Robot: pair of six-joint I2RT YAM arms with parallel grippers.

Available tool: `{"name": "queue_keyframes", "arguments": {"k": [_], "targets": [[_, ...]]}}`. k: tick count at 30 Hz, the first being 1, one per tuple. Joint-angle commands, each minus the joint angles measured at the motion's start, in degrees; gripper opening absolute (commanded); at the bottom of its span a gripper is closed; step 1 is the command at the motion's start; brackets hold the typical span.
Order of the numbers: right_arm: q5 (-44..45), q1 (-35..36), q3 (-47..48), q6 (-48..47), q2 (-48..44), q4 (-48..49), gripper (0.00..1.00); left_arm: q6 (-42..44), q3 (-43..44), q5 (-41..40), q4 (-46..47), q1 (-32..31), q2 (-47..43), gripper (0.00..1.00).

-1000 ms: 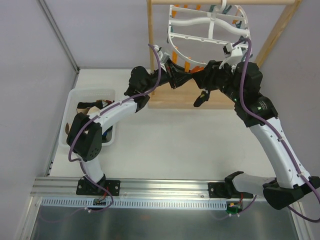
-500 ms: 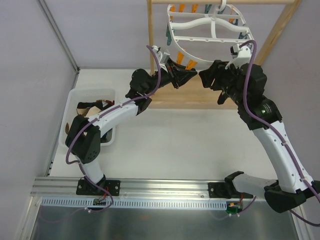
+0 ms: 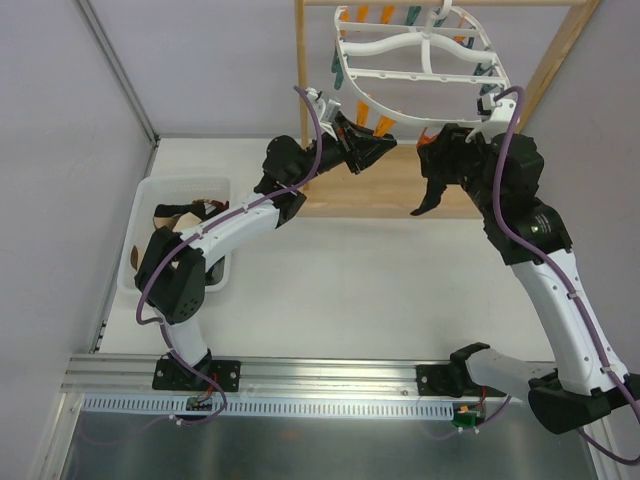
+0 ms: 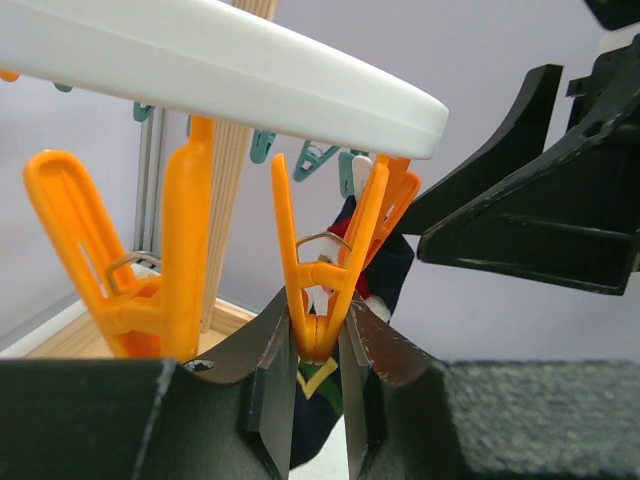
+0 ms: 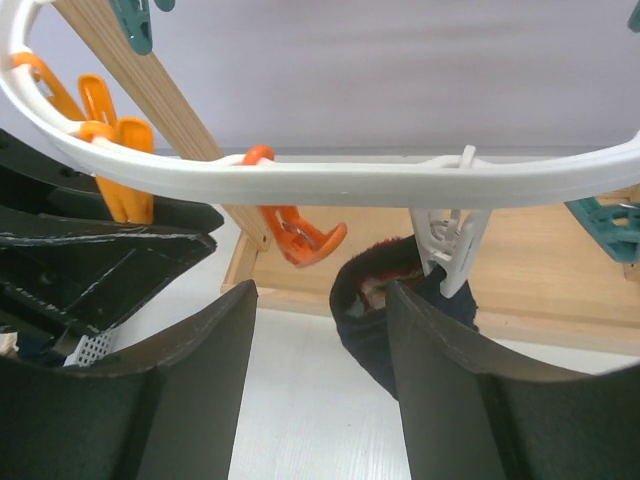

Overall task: Clip the socks to the hanger
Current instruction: Open the clamp at the hanger.

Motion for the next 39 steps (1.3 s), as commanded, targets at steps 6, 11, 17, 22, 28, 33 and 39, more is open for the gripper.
{"name": "queue_keyframes", "arguments": {"k": [6, 11, 17, 22, 28, 33, 39], "targets": [[-2.73, -1.0, -0.96, 0.71, 0.72, 6.84, 0.58, -1.04, 2.4, -0.28, 4.35, -0.81, -0.35, 0.07], [-2.38, -1.09, -1.67, 0.71, 1.25, 9.13, 0.58, -1.22, 2.23, -0.19, 4.35, -0.98, -0.53, 0.07], [-2.38, -1.44, -2.02, 0.8, 3.0, 11.32, 0.47, -1.22, 1.7, 0.34, 4.27, -1.07, -1.14, 0.07], [-2.82, -1.36, -3.42, 0.88, 2.74, 13.17, 0.23, -2.0, 1.08, 1.48, 2.7, -0.89, -1.76, 0.32], [-5.63, -1.44, -3.16, 0.62, 1.69, 12.91, 0.19, -2.8, -7.25, 3.76, 1.81, -0.89, -7.29, 0.68], [-11.05, -1.44, -2.28, -0.08, 1.6, 12.39, 0.18, -3.59, -12.98, 11.74, 0.75, -1.25, -11.6, 0.7], [-15.47, -1.97, -2.37, -0.17, 1.07, 12.12, 0.18, -9.82, -7.63, 16.69, 2.76, -2.65, -6.79, 0.68]]}}
